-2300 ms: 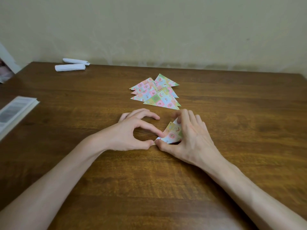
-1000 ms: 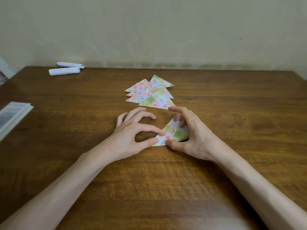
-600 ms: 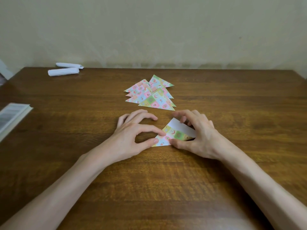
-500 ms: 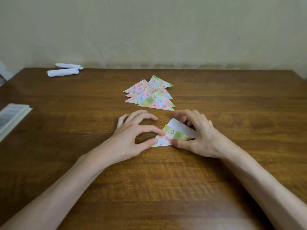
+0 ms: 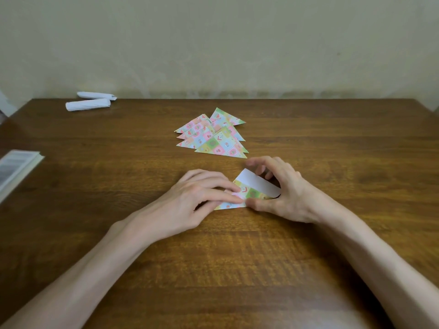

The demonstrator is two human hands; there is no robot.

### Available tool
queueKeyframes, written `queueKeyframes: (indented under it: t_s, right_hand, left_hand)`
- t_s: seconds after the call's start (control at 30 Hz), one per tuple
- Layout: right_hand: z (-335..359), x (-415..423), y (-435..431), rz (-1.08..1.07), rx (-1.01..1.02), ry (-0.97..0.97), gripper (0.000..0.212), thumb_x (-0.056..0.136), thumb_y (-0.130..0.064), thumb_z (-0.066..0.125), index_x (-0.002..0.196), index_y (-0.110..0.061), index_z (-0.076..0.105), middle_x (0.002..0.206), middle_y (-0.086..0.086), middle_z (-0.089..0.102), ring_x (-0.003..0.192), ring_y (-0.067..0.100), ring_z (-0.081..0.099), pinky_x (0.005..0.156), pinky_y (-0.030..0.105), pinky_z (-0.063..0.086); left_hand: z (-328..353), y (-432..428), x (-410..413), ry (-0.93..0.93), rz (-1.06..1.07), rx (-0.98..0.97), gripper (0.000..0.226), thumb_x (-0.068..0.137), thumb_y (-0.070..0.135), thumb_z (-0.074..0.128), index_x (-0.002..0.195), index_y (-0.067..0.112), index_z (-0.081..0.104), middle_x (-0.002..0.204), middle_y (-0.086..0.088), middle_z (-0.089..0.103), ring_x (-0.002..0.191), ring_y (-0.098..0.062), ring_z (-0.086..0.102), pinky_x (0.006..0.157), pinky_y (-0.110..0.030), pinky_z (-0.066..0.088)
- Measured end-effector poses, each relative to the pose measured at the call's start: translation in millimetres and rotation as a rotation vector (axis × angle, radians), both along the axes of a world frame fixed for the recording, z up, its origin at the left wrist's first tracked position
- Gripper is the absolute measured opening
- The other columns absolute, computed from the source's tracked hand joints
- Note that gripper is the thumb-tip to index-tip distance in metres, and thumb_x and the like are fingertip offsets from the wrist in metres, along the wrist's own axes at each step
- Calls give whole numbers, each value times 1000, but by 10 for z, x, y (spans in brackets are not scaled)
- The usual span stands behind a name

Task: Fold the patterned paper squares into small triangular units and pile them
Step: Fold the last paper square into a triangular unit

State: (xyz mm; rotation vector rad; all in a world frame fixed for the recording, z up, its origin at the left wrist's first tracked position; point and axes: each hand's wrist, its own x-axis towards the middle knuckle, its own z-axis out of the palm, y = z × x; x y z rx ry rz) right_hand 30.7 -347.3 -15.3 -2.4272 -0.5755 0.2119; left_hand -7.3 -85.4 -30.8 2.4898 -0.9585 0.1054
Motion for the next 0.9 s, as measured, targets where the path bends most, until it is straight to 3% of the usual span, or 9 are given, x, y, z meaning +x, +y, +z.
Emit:
queueKeyframes:
  t_s: [0.13,0.2,0.33,0.43,0.63,0.9]
  right_hand:
    - [-21,37,-57,38,49,31,75,75,-44,87,139,-47,47,119,-18,47,114,5,49,111,44,38]
    - [-16,44,-67,49,44,32,74,77,-42,87,139,-47,47,119,-18,47,115,6,48,110,40,39]
    - [-2,95,-136,91,114,88,73,80,-26,88,140,-43,48,123,-12,52,111,0,51,93,17,38]
    - [-5,97,-138,106,88,75,73,80,-30,86,141,-44,48,122,-15,50,111,-1,50,99,25,38]
    - [56,132,-193,124,117,144,77,83,-8,83,144,-36,47,125,-7,53,108,-1,52,84,4,38]
    - [109,161,-231,147,121,197,80,83,3,78,146,-35,46,126,-6,55,109,1,53,82,8,40]
  left_hand:
    - [-5,3,7,26,9,-8,35,106,18,55,131,38,69,139,25,58,138,-3,46,115,-38,30]
    - [-14,0,7,35,15,-15,35,107,18,54,131,39,69,139,25,58,138,-3,45,115,-40,31]
    - [-30,10,13,47,15,-34,35,107,18,54,130,39,69,138,25,58,138,-4,46,116,-41,30]
    - [-39,6,21,68,19,-43,35,107,22,51,130,39,70,138,26,58,138,-5,46,116,-40,29]
    - [-36,15,28,108,17,-49,35,107,22,53,132,42,68,139,27,57,140,-5,43,117,-38,27]
    - [-36,22,34,115,15,-46,35,107,22,54,131,43,68,139,27,56,141,-6,43,118,-37,25]
